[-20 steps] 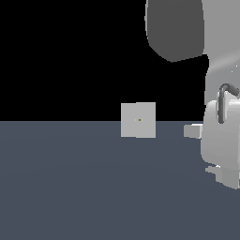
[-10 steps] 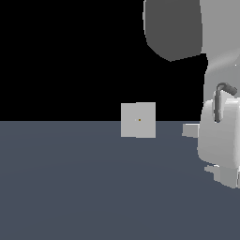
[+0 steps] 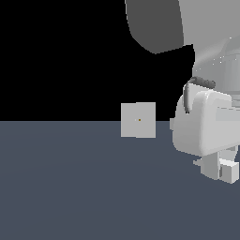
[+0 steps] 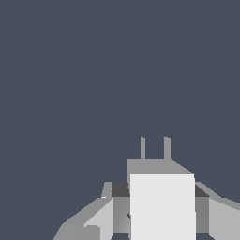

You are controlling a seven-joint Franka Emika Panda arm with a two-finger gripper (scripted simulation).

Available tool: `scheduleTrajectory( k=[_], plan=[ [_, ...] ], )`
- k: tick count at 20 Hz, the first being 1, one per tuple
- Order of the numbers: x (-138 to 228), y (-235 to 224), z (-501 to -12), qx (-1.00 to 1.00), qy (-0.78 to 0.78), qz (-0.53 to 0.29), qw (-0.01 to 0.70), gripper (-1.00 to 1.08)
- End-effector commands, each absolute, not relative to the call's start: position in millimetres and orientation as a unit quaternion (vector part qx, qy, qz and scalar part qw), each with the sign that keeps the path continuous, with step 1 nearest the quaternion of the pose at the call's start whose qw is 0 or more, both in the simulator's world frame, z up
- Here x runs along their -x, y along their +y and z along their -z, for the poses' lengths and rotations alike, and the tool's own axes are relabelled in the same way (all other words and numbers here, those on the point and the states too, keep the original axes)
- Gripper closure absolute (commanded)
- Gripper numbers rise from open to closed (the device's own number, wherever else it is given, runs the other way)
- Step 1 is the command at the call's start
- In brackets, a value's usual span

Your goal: Plug the charger into the wall socket.

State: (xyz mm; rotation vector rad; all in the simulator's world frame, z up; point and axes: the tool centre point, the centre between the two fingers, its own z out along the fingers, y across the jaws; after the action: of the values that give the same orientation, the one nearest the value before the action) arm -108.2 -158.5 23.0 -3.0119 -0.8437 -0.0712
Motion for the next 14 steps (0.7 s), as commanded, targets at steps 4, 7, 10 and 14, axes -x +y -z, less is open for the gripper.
scheduleTrajectory(
  k=[4, 7, 10, 14],
  plan=[
    [104.6, -139.2, -32.6, 0.975, -0.221, 0.024, 0.005, 1.08],
    [101.4, -127.9, -38.3, 0.981, -0.191, 0.024, 0.005, 1.08],
    [97.7, -117.0, -43.9, 0.987, -0.162, 0.024, 0.004, 1.08],
    [91.6, -103.1, -51.3, 0.992, -0.123, 0.024, 0.004, 1.08]
  ],
)
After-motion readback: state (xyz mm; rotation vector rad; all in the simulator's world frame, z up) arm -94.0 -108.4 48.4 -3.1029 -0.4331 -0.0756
